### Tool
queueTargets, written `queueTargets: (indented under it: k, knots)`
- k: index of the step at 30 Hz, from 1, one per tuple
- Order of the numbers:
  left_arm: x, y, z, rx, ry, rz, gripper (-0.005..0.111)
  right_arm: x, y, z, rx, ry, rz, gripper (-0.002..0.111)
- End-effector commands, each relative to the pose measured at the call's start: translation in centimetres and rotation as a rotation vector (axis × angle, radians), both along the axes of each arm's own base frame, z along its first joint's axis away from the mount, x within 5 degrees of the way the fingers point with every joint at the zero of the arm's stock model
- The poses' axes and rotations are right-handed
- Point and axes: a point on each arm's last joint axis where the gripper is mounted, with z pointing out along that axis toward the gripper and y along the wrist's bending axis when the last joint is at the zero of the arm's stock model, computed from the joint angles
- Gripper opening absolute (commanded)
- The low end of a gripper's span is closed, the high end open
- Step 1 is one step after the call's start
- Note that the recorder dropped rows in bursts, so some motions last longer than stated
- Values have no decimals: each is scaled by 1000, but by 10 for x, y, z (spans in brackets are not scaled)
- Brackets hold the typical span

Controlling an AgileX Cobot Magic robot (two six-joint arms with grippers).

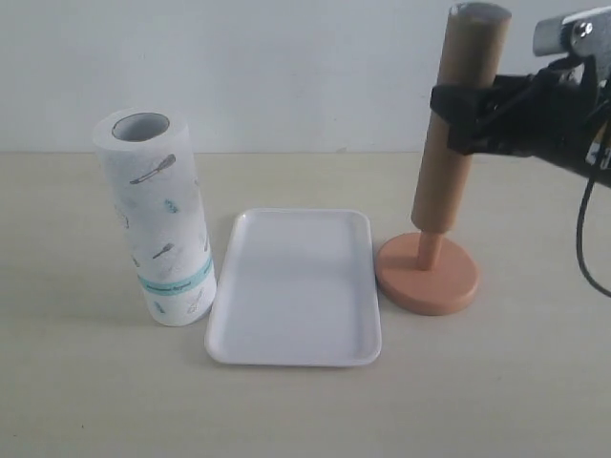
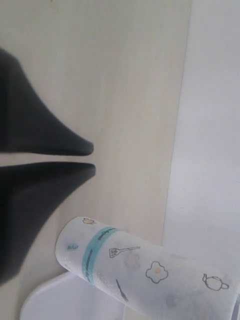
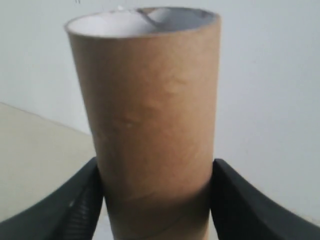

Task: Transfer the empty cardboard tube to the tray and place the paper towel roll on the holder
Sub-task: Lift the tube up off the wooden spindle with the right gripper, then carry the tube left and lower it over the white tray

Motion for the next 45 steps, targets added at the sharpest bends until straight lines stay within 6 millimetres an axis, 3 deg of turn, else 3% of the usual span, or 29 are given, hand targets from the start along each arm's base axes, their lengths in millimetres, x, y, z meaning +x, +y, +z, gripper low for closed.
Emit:
queueTargets:
  k: [1,4,6,12,16,19,23,25,26,28,29,30,31,34,39,42,45]
  knots:
    - [0,0,0,-6,-6,3,5,-6,0,47,65,-96,5,0]
    - [0,0,0,-6,-6,3,5,-11,-2,87,29,-154,-7,0]
    - [0,0,0,-6,-6,3,5,-21,-7,134,-3,-228,-56,0]
    - [0,0,0,-6,-6,3,5,-50,-11,219,95,-394,-47,0]
    - [0,0,0,-6,-6,3,5,-68,-8,255,97,-441,18,0]
    - [0,0,0,-6,-6,3,5,-75,0,262,62,-416,115,0]
    - [0,0,0,-6,-6,3,5,-87,41,251,-131,-395,188,0]
    - [0,0,0,-6,-6,3,5,-101,77,237,-66,-337,237,0]
    - [0,0,0,-6,-6,3,5,-104,85,231,-63,-321,227,0]
    - [0,0,0,-6,-6,3,5,-108,99,206,-75,-257,148,0]
    - [0,0,0,-6,-6,3,5,-109,105,182,-98,-198,94,0]
    - [0,0,0,-6,-6,3,5,-112,109,169,-109,-164,91,0]
    - [0,0,0,-6,-6,3,5,-117,118,143,-114,-76,123,0]
    - [0,0,0,-6,-6,3,5,-120,131,104,-131,63,157,0]
    - [0,0,0,-6,-6,3,5,-107,151,54,-134,268,123,0]
    - [0,0,0,-6,-6,3,5,-92,161,42,-59,390,70,0]
    - [0,0,0,-6,-6,3,5,-74,162,43,7,449,55,0]
